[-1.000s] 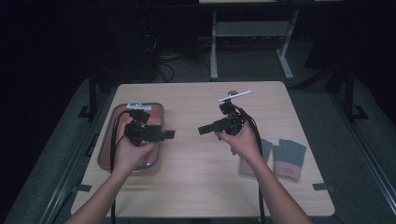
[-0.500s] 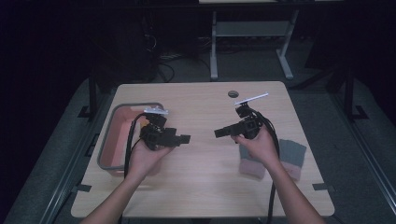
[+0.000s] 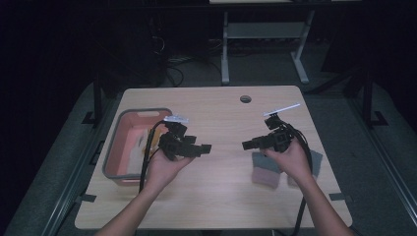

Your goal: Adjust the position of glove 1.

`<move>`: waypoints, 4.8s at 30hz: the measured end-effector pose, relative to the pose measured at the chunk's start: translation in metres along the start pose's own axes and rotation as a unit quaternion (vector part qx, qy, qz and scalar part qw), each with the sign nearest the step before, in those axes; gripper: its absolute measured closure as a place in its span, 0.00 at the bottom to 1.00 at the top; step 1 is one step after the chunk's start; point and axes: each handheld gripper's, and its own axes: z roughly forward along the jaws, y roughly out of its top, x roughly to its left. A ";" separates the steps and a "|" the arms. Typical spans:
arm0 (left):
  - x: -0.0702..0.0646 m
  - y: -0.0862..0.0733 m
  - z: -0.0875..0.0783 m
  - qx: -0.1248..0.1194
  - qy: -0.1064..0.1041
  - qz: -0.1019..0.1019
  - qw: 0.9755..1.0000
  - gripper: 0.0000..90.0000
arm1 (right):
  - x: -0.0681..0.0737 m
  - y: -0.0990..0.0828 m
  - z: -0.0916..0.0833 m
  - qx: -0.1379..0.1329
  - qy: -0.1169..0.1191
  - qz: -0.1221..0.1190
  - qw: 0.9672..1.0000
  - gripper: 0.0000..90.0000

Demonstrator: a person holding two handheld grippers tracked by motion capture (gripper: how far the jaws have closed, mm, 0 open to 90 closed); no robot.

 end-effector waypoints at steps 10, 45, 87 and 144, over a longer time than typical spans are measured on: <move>-0.013 0.001 0.016 0.003 -0.016 0.007 1.000 0.29 | -0.020 -0.017 -0.016 -0.002 -0.020 0.013 1.000 0.46; -0.049 0.000 0.049 0.018 -0.046 0.035 0.998 0.27 | -0.080 -0.078 -0.041 0.025 -0.101 0.069 0.992 0.45; -0.068 -0.012 0.081 0.037 -0.066 0.043 0.996 0.27 | -0.102 -0.112 -0.031 0.058 -0.222 0.082 0.970 0.67; -0.056 -0.015 0.077 0.026 -0.059 0.028 0.998 0.27 | -0.044 -0.073 -0.021 0.019 -0.153 0.054 0.987 0.90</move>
